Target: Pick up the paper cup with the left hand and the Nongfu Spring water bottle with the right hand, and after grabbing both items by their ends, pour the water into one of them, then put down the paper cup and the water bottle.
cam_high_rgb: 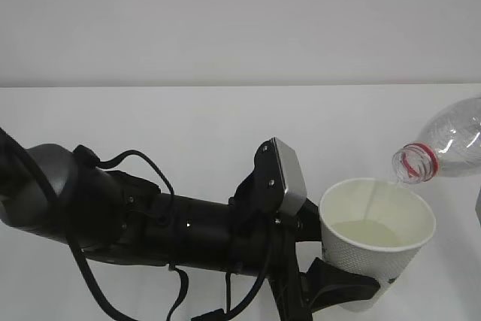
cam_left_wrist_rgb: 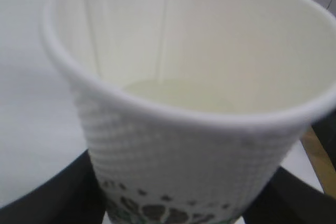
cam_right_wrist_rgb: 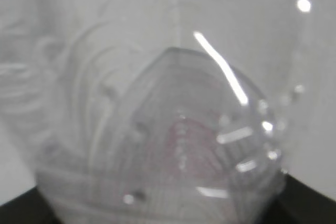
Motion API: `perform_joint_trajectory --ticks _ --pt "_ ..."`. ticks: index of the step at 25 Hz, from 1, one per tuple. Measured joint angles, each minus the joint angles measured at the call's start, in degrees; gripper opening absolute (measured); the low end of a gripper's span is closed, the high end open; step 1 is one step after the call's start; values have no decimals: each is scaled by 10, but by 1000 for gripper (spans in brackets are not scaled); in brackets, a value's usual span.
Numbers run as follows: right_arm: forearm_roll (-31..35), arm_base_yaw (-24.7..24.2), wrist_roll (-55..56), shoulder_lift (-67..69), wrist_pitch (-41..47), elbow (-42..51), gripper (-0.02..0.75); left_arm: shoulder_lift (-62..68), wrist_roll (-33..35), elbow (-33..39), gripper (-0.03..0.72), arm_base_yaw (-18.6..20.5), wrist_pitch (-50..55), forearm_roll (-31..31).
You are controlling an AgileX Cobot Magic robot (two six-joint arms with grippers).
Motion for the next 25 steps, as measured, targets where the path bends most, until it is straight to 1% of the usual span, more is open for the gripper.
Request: perform_joint_trajectory --ticks 25 --pt "0 0 -9 0 -1 0 485 0 0 0 506 0 0 0"
